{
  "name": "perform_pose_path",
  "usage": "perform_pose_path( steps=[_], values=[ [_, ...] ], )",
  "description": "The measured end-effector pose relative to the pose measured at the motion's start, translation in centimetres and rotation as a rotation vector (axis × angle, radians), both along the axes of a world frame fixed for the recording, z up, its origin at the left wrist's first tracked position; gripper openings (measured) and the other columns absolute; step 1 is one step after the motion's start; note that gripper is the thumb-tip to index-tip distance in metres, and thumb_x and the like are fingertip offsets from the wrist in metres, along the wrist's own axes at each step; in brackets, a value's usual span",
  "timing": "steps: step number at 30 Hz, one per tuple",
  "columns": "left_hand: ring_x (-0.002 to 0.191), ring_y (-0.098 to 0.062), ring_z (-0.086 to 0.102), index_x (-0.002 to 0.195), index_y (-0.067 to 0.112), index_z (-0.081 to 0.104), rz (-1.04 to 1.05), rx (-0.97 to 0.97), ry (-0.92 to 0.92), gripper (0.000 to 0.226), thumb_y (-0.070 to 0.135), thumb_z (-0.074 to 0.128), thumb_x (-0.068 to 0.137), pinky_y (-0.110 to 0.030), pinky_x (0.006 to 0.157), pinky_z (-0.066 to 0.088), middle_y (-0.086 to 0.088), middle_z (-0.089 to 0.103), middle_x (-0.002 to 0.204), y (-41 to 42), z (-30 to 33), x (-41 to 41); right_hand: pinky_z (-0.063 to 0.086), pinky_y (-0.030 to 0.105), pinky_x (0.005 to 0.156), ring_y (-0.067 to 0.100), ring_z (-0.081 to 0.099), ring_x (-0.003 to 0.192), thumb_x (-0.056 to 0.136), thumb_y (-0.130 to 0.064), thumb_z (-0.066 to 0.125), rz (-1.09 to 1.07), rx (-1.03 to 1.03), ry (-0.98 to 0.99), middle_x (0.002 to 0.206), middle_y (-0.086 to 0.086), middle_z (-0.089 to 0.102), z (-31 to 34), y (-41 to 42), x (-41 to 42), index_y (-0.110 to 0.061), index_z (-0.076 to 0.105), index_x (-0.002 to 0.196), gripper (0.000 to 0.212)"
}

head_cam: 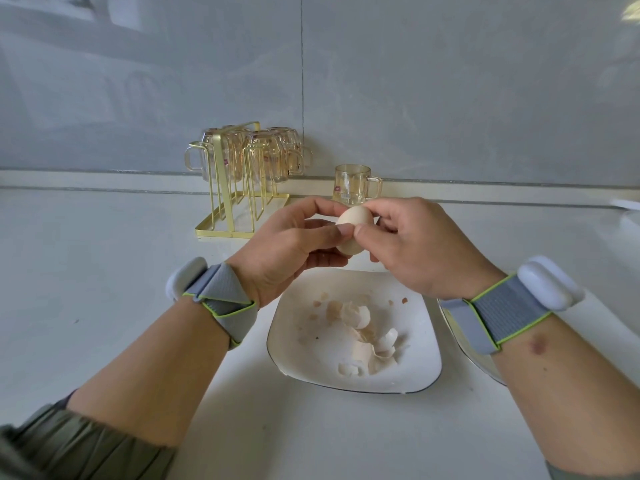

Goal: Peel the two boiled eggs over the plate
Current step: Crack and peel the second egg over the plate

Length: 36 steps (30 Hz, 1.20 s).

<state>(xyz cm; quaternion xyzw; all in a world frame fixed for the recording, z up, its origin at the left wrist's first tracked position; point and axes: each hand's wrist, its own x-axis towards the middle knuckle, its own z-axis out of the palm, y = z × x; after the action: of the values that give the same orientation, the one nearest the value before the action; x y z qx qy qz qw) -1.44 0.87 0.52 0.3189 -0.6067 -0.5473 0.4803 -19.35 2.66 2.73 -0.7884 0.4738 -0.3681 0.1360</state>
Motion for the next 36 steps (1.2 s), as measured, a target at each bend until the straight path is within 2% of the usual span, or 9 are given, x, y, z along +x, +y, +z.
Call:
perform_pose_path(
  steps=[4,9,13,16,23,30,36],
  values=[
    [0.081,-0.024,0.067,0.107,0.004,0.062,0.009,-0.001,-0.015,0.035,0.015,0.070,0.075,-0.033,0.077,0.056,-0.016,0.070,0.092,0.06,0.04,0.05,0.055,0.046,0.064,0.029,0.067,0.072,0.082,-0.049,0.052,0.000,-0.024,0.003,0.066,0.010,0.066,-0.08,0.08,0.04,-0.015,0.071,0.094,0.040],
    [0.079,-0.025,0.065,0.113,0.004,0.059,0.050,0.020,-0.001,0.022,0.007,0.060,0.091,-0.035,0.076,0.057,-0.015,0.067,0.092,0.10,0.12,-0.07,0.053,0.049,0.067,0.036,0.059,0.072,0.095,-0.036,0.054,0.021,0.025,-0.010,0.075,0.021,0.066,-0.06,-0.27,-0.13,-0.013,0.069,0.094,0.028],
    [0.071,-0.027,0.062,0.107,0.005,0.057,0.099,0.014,0.042,0.011,0.008,0.052,0.097,-0.035,0.070,0.056,-0.019,0.062,0.091,0.20,0.56,-0.08,0.055,0.044,0.071,0.026,0.063,0.070,0.095,-0.035,0.056,-0.010,0.021,-0.053,0.073,0.012,0.070,-0.09,-0.45,-0.24,-0.021,0.068,0.097,0.019],
    [0.072,-0.025,0.061,0.108,0.002,0.057,0.079,-0.012,0.005,0.013,0.008,0.051,0.098,-0.032,0.069,0.055,-0.016,0.062,0.089,0.32,0.56,-0.15,0.056,0.043,0.072,0.021,0.065,0.072,0.093,-0.037,0.058,0.008,0.024,-0.057,0.074,0.006,0.071,-0.22,-0.39,-0.10,-0.023,0.067,0.100,0.017],
    [0.078,-0.025,0.062,0.111,0.000,0.059,0.027,-0.028,-0.010,0.021,0.006,0.059,0.091,-0.034,0.075,0.055,-0.010,0.066,0.088,0.24,0.31,-0.22,0.056,0.047,0.068,0.027,0.067,0.073,0.091,-0.038,0.059,0.007,-0.009,-0.055,0.071,0.007,0.071,-0.14,-0.24,-0.06,-0.022,0.072,0.097,0.021],
    [0.080,-0.026,0.063,0.108,0.001,0.060,0.045,-0.048,-0.003,0.020,0.006,0.062,0.089,-0.034,0.074,0.057,-0.013,0.068,0.092,0.18,0.18,-0.17,0.055,0.046,0.064,0.030,0.064,0.069,0.092,-0.038,0.059,0.000,-0.036,-0.043,0.070,0.012,0.069,-0.24,-0.37,-0.03,-0.019,0.073,0.093,0.024],
    [0.073,-0.025,0.060,0.108,0.003,0.061,0.084,-0.049,0.024,0.015,0.008,0.056,0.095,-0.033,0.069,0.055,-0.014,0.065,0.086,0.12,0.25,-0.10,0.055,0.042,0.067,0.019,0.063,0.065,0.095,-0.032,0.057,0.048,-0.009,-0.070,0.073,0.006,0.070,-0.24,-0.25,-0.16,-0.025,0.070,0.101,0.016]
  ],
)
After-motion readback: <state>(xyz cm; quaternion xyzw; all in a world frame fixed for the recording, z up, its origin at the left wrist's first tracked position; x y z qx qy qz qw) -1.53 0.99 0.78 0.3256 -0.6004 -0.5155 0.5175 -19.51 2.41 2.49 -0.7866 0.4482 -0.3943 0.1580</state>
